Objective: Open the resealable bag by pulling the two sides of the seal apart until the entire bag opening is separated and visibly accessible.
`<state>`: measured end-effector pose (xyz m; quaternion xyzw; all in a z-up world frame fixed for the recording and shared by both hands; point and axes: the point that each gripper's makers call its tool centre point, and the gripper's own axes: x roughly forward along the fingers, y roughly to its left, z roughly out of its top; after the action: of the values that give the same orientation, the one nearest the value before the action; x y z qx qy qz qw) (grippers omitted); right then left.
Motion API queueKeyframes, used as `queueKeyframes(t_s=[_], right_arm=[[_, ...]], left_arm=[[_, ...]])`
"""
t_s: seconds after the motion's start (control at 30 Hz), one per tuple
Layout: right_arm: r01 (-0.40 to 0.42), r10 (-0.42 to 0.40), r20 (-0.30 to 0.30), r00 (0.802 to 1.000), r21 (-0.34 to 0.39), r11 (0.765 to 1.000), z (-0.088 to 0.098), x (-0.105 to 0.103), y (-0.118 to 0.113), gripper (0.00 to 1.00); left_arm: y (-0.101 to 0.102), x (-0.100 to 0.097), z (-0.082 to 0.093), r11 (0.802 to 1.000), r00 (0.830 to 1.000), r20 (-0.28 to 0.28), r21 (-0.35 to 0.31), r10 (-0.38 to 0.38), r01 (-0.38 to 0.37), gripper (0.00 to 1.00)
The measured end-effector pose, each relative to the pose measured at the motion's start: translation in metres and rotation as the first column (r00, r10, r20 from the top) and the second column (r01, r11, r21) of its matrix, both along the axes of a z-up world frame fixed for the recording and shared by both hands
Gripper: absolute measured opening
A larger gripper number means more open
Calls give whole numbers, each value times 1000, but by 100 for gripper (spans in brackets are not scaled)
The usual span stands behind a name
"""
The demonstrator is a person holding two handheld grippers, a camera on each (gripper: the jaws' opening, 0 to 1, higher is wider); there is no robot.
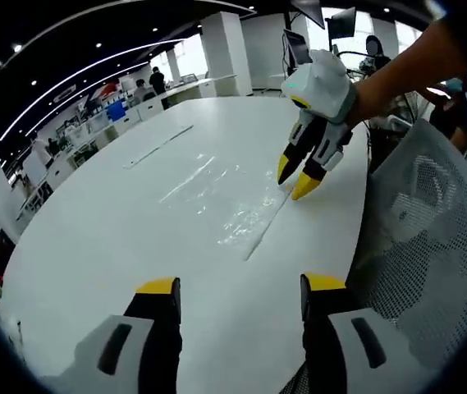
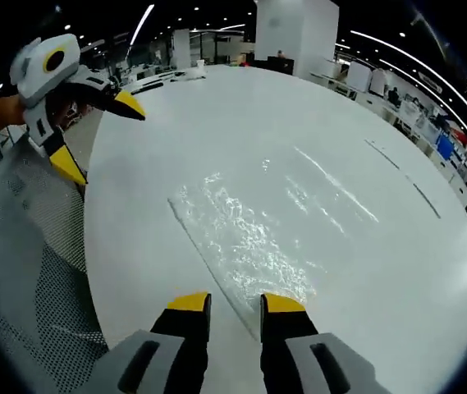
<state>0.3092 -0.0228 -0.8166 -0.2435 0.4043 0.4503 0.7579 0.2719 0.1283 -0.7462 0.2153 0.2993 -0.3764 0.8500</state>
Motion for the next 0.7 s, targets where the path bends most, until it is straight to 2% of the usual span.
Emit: queueKeyframes(t_s=[0.13,0.2,0.3,0.37,0.53,0.7], right_arm=[[-16,16,-29,999,-4,1000,0,3,0,18],[-108,108,-4,994,-63,992,-1,4,-5,14],[-145,144,-21,989,-70,987,0,1,-2,13],[-261,261,-14,965,-108,959,-1,-2,0,6],[-306,306,-29,952,-150,940,-2,-2,2,2],[-366,373,-6,928,-198,909,-2,-3,4,0]], left_arm=[[-4,3,3,1000,1000,-7,-21,-2,2,57],[-6,4,3,1000,1000,-10,-26,-6,6,57],[-7,7,2,1000,1000,-7,-18,-18,18,56],[-8,10,2,1000,1000,-12,-19,-20,20,55],[-13,12,0,999,999,-17,-19,-33,32,53],[-18,10,-5,998,998,-27,-4,-64,64,53]])
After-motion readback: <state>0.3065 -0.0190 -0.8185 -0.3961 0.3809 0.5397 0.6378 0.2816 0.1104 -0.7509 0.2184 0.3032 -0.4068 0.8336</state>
